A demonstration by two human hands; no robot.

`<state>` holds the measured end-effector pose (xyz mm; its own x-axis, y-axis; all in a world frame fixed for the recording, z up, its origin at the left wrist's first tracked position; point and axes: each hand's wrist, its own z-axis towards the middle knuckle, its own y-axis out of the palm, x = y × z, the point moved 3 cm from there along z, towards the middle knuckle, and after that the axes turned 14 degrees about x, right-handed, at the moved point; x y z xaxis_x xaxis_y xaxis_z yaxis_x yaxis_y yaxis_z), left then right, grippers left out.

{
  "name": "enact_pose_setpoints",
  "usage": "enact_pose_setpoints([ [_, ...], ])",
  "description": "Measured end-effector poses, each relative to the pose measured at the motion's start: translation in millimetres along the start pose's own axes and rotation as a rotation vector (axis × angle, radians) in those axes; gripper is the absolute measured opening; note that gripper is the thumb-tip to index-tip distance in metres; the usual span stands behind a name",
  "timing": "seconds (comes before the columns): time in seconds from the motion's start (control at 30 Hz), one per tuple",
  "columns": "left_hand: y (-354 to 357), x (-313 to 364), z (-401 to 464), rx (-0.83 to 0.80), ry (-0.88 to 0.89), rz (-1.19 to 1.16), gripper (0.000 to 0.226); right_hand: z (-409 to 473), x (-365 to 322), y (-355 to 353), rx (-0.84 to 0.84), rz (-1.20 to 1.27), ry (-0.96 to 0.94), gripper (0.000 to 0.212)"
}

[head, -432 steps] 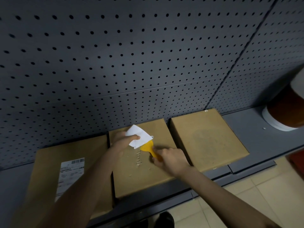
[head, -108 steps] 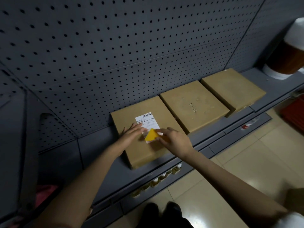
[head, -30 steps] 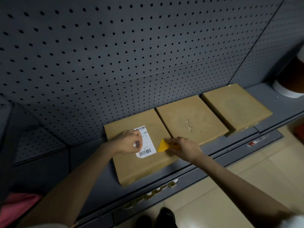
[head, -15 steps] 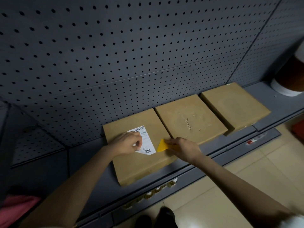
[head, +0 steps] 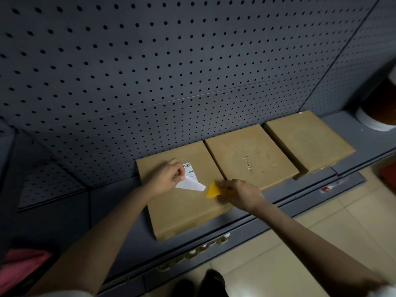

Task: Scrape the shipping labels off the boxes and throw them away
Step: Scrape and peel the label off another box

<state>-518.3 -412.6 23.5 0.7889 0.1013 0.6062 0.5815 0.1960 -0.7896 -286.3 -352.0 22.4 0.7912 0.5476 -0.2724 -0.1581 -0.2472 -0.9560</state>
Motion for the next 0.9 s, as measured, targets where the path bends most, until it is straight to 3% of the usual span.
enact_pose_setpoints([
  [0.17,1,31,13,0.042,0.064,-0.042,0.004,1,0,0,-0.014,-0.015,-0.012,0.049],
  [0.33,-46,83,56,0.348,0.008,-0.325,0.003,2,-1,0,-0.019,-0.005,-0.003,0.049],
  [0.57,-46,74,53,0.249,-0.079,-0.331,0.005,2,-2,-4,-0.034,-0.007,-0.026,0.05],
  [0.73,-44,52,34,0.274,-0.178,-0.365,0.007,2,-11,-15,0.022,0.019,-0.058,0.046],
  [0.9,-52,63,35,0.266,-0.161,-0.477,0.008,-1,-16,-28,0.091,0.064,-0.048,0.044],
])
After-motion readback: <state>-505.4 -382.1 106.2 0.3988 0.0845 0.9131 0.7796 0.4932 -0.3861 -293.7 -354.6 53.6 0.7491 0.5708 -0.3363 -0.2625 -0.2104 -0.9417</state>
